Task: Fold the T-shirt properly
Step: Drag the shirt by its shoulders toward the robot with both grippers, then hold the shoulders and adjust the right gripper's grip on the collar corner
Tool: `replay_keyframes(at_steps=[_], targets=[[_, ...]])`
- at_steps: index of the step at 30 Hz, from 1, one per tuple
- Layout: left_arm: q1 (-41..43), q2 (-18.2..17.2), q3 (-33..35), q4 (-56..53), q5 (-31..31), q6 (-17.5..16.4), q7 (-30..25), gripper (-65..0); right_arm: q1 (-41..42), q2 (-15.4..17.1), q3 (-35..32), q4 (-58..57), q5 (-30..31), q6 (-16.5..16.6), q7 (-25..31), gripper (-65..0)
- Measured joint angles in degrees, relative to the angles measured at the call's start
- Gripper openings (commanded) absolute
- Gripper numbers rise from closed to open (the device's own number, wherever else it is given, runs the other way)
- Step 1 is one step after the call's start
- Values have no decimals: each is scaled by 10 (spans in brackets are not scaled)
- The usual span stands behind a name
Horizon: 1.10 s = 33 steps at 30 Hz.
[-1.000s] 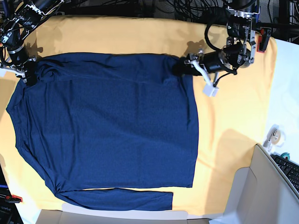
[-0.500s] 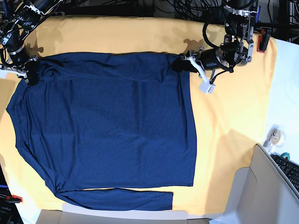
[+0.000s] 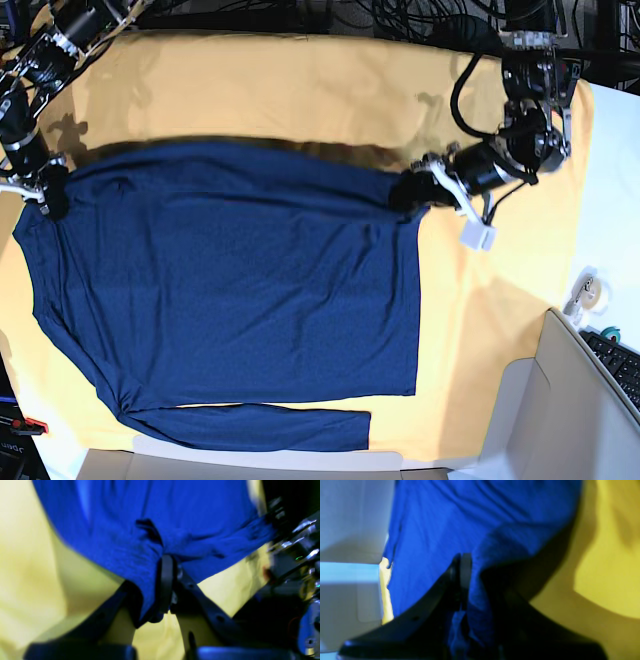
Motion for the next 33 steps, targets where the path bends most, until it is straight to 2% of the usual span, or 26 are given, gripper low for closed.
replay_keyframes(at_steps=[4, 9, 14, 18, 25, 30, 33], targets=[[-41, 0, 1, -52, -5, 0, 1, -649, 34, 1, -4, -6, -9, -2, 1, -650], [-86, 0, 2, -119, -6, 1, -2, -649, 89, 2, -18, -63, -48, -1, 4, -650], [-104, 0, 3, -169, -3, 0, -19, -649, 110, 2, -15, -100, -93, -4, 3, -650], [-119, 0, 3, -212, -3, 1, -20, -650, 137, 3, -15, -113, -96, -1, 4, -650], [-120, 0, 3, -220, -2, 0, -21, -650, 136, 5, -16, -120, -107, -2, 46, -650], [-119, 1, 3, -220, 49, 0, -21, -649, 139, 5, -17, -160, -107, -2, 51, -650], [-119, 2, 3, -220, 67, 0, -21, -615, 137, 4, -17, -183, -108, -3, 51, -650]])
